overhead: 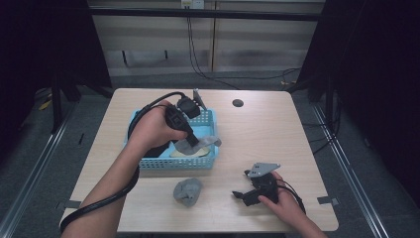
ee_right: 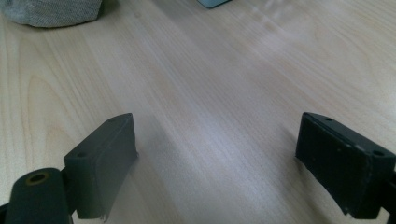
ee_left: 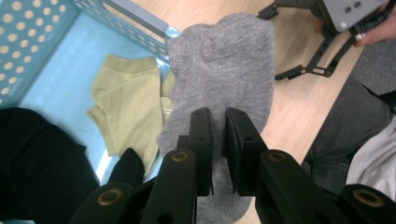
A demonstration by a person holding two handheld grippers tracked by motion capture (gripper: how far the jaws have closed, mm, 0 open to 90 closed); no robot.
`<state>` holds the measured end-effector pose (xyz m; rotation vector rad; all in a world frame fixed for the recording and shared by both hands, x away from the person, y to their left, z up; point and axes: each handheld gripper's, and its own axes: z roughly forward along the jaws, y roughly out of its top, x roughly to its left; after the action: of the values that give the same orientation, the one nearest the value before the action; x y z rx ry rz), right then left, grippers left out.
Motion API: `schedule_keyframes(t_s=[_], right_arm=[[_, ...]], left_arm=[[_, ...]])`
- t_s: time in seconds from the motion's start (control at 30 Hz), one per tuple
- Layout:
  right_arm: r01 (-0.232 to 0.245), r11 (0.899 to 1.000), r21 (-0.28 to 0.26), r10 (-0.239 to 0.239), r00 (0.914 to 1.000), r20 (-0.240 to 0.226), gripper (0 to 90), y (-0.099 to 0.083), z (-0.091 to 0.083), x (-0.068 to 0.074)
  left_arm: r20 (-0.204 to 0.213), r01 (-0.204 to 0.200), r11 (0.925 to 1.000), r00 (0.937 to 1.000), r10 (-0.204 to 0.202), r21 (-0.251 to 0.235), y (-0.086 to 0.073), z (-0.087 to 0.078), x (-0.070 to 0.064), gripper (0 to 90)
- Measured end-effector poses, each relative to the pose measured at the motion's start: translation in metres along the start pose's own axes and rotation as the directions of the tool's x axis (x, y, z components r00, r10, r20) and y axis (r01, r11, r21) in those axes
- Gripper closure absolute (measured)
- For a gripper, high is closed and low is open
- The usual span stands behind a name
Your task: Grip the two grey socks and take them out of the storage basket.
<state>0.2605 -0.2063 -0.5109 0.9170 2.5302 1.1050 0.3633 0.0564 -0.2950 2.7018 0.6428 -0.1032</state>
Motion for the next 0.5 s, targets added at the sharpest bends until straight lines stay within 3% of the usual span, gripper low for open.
schedule_keyframes(t_s=[0.1, 0.3, 0.37, 0.4, 0.5], right_arm=[[0.0, 1.0, 0.0, 0.0, 1.0, 0.0, 11.7, 0.0, 0.0, 0.0], [0.001, 1.0, 0.001, -0.001, 1.0, 0.0, 11.8, 0.0, 0.0, 0.0], [0.001, 1.0, 0.001, -0.001, 1.0, 0.001, 11.7, 0.0, 0.0, 0.0], [0.001, 1.0, 0.001, -0.001, 1.0, 0.001, 11.7, 0.0, 0.0, 0.0], [0.001, 1.0, 0.001, -0.001, 1.0, 0.0, 11.7, 0.0, 0.0, 0.0]], left_arm=[[0.014, -0.026, 0.9996, 0.9996, 0.026, -0.015, -0.001, 0.0, -0.008, 81.1], [0.028, -0.066, 0.9978, 0.9975, 0.065, 0.003, -0.001, 0.004, -0.022, 81.1], [0.028, -0.057, 0.9984, 0.998, 0.057, -0.002, -0.001, 0.006, -0.025, 81.1], [0.027, -0.083, 0.9965, 0.9962, 0.083, 0.008, -0.001, 0.009, -0.028, 81.1], [0.035, -0.102, 0.9948, 0.9943, 0.101, 0.012, 0.0, 0.014, -0.037, 81.1]])
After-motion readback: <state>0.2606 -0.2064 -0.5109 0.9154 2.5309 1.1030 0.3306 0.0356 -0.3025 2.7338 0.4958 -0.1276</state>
